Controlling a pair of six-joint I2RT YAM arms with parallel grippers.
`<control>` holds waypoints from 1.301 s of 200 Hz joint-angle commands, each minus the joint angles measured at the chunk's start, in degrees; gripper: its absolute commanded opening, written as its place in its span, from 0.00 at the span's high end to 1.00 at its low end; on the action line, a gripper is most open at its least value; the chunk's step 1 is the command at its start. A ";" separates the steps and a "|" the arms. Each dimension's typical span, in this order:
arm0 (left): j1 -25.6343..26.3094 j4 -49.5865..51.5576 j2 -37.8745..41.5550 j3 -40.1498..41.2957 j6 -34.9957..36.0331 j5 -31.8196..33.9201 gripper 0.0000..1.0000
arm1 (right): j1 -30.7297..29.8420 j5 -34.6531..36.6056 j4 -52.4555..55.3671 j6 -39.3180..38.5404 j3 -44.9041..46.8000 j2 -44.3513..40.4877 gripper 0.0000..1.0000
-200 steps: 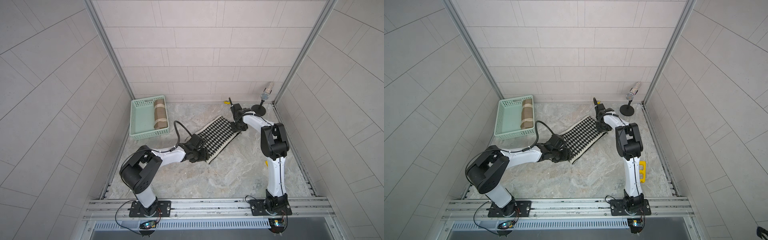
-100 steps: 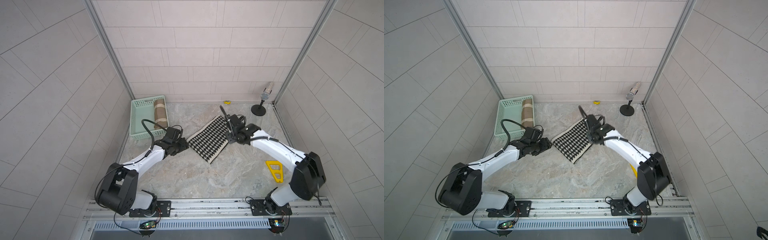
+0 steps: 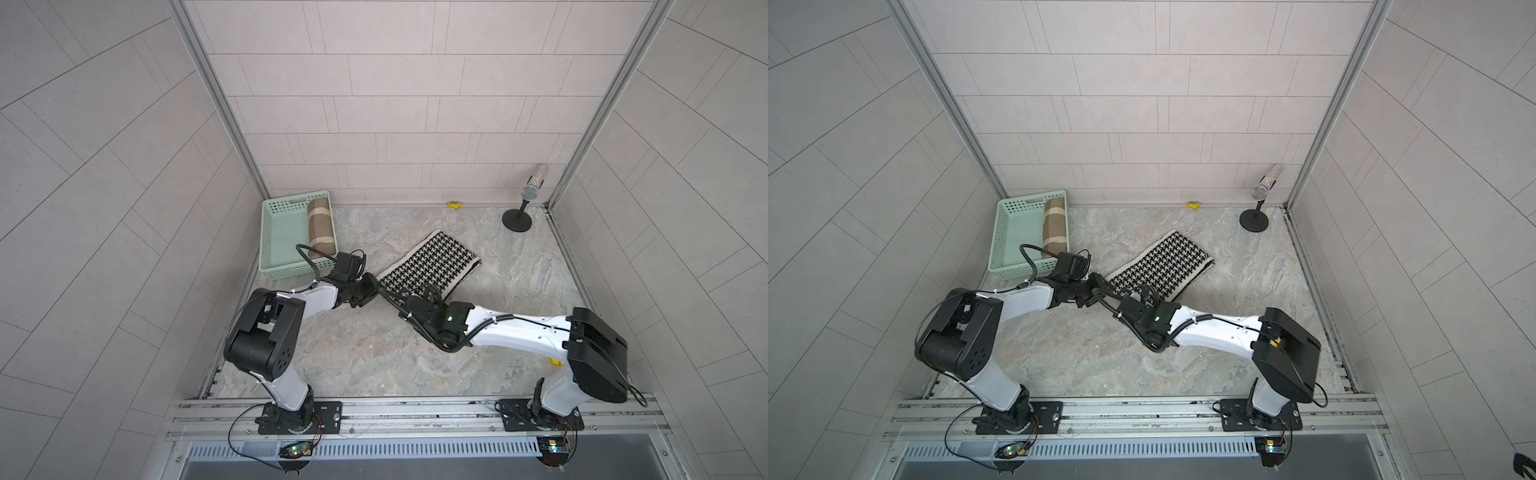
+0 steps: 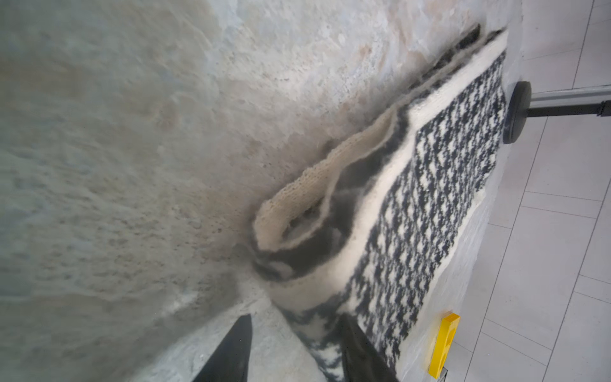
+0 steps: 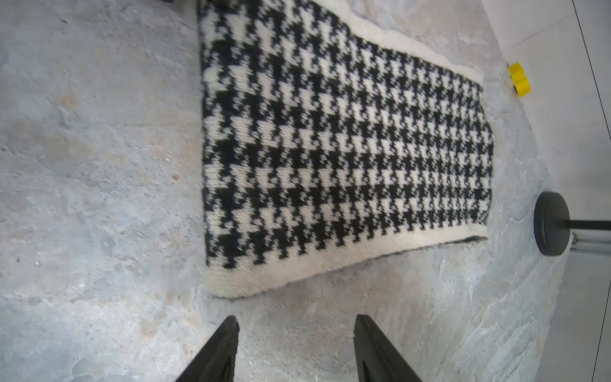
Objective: Roll up the scarf and place it into the basket
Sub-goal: Adjust the scarf at the center of the board, then roll the scarf at the center of the board.
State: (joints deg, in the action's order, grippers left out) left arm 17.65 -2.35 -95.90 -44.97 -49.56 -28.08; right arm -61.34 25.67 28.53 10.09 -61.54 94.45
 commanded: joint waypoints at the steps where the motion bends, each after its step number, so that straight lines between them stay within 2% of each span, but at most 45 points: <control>1: -0.04 -2.04 -1.70 1.49 -1.14 -0.76 0.67 | -2.73 4.76 -1.31 -4.25 -2.18 5.23 0.38; 12: 0.06 -2.38 -1.85 1.75 -1.40 -0.75 0.76 | -3.25 6.04 -2.02 -5.69 -3.23 7.83 0.36; 43: 0.00 -2.07 -1.46 1.80 -1.19 -0.44 0.76 | -3.26 9.01 -4.21 -9.73 -5.23 14.14 0.32; 66: 0.00 -1.42 -1.01 1.54 -0.73 -0.22 0.76 | -3.26 12.28 -4.83 -12.24 -7.07 18.83 0.33; 93: -0.03 -0.53 -0.62 1.44 -0.28 -0.14 0.76 | -2.74 12.91 -5.85 -12.80 -7.82 22.09 0.41; 124: -0.12 0.49 1.32 1.81 -0.10 0.46 0.75 | -2.29 14.49 -7.28 -11.10 -7.89 23.41 0.58; 149: -0.33 1.87 3.88 1.86 0.13 1.24 0.62 | -1.94 12.93 -8.14 -11.03 -8.19 23.60 0.74; 177: -1.73 5.34 9.03 2.01 1.02 3.76 0.31 | -1.86 10.58 -8.19 -10.26 -8.32 22.53 0.99; 191: -2.47 8.47 12.24 1.99 2.69 5.93 0.20 | -1.77 8.10 -7.46 -8.68 -8.01 20.92 1.00; 208: -3.10 12.64 15.57 1.55 5.16 8.50 0.01 | -1.75 3.80 -5.18 -5.90 -8.16 18.57 1.00; 233: -3.50 15.13 17.82 2.10 6.37 9.29 0.00 | -1.46 -3.94 -1.98 0.25 -7.58 14.18 1.00; 260: -3.51 15.08 22.09 4.37 7.29 9.54 0.00 | 0.17 -15.39 -0.92 6.72 -5.34 10.33 1.00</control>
State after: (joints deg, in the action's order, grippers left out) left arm 14.26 9.47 -77.52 -42.92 -44.69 -20.23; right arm -62.37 22.50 24.34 8.78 -68.79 108.71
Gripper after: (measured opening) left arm 0.996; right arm 0.062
